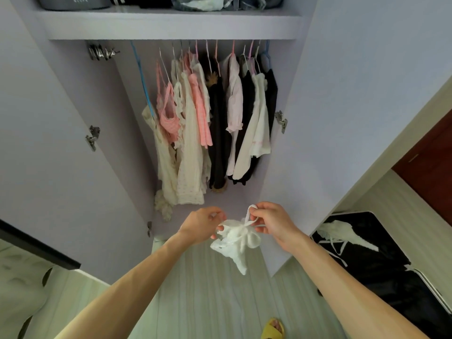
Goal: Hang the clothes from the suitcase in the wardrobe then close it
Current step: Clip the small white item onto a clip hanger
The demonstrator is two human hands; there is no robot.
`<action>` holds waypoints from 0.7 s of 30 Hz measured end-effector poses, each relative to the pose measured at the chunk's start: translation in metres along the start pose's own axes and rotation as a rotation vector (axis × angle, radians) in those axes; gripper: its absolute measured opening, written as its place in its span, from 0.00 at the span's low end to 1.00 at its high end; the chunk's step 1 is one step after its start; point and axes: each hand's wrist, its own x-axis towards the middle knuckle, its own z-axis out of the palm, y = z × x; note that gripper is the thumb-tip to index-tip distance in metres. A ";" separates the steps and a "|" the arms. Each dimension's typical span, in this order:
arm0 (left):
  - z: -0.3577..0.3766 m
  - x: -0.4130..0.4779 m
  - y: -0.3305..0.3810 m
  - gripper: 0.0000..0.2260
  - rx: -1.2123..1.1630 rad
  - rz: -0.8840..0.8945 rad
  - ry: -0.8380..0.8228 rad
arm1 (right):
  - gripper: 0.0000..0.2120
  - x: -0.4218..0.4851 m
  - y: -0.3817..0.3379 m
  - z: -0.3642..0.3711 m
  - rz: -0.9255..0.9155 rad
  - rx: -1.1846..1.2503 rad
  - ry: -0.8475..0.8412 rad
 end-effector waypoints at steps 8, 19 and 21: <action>0.003 -0.001 -0.007 0.11 0.158 0.003 -0.224 | 0.06 -0.001 0.000 -0.010 0.020 0.060 0.025; -0.001 -0.009 0.007 0.17 -0.298 -0.052 -0.298 | 0.07 -0.009 0.000 -0.013 0.018 0.032 0.033; -0.003 -0.006 0.007 0.15 -0.470 -0.079 -0.156 | 0.06 -0.011 0.002 -0.014 0.017 0.054 0.046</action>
